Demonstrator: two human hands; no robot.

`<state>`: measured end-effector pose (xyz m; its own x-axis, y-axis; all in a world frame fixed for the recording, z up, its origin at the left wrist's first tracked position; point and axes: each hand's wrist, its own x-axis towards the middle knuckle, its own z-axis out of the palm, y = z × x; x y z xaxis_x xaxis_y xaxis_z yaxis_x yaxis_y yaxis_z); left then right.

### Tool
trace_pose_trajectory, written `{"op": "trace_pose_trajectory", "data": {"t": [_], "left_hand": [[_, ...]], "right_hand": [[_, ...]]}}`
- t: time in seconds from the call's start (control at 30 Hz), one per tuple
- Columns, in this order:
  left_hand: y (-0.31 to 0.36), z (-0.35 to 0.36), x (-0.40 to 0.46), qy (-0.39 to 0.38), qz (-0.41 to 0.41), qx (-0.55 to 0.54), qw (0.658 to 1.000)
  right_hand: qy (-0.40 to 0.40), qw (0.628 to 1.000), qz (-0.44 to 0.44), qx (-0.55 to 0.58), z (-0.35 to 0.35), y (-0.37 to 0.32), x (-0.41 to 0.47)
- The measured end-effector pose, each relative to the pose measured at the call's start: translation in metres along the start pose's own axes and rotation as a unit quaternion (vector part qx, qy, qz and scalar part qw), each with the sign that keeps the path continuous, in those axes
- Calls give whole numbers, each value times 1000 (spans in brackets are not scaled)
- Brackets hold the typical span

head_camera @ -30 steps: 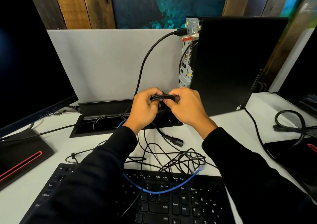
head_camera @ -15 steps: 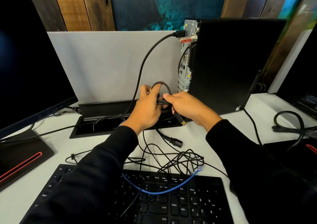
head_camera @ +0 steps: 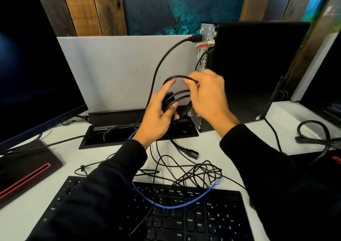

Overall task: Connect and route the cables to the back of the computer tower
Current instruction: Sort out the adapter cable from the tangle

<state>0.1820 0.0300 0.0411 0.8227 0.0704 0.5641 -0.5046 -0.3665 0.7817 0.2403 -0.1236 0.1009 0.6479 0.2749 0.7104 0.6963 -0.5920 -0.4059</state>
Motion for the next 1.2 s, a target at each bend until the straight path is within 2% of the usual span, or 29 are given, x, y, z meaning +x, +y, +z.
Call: {"op": "trace_pose_trajectory", "data": {"t": [0.1, 0.23, 0.3, 0.4, 0.47, 0.6, 0.67, 0.77, 0.83, 0.87, 1.0, 1.13, 1.2], "left_hand": [[1, 7, -5, 41, 8, -57, 998], [-2, 4, -7, 93, -51, -130, 986], [-2, 0, -8, 65, -62, -130, 987], [-3, 3, -6, -13, -80, -61, 995], [-7, 7, -3, -18, -94, -9, 995], [-8, 13, 4, -19, -93, 12, 995], [-6, 13, 6, 2, -99, -6, 995], [-2, 11, 12, 75, -162, -63, 982], [-3, 11, 14, 122, -175, -61, 975], [-6, 12, 13, 121, -175, -49, 976], [-8, 4, 9, 27, -150, -10, 988], [9, -11, 30, -22, -31, 168, 985], [17, -16, 41, -57, -43, 143, 987]], "right_hand": [[25, 999, 0, 29, -10, 0, 3], [-10, 999, 32, 1, -20, 16, -2], [-23, 999, 40, 20, -24, 25, -4], [-48, 995, 53, 76, -24, 31, -7], [-22, 994, 44, 93, -23, 29, -8], [45, 996, -7, 82, -28, 14, -2], [65, 995, -32, 73, -30, 6, 2], [77, 993, -38, 80, -28, 4, 4], [64, 994, -33, 79, -24, 6, 5], [46, 996, -33, 72, -22, 9, 5], [-34, 998, -44, 14, -12, 20, 6], [-79, 995, -45, -43, -10, 7, 12], [-87, 995, -33, -36, -13, -2, 19]]}}
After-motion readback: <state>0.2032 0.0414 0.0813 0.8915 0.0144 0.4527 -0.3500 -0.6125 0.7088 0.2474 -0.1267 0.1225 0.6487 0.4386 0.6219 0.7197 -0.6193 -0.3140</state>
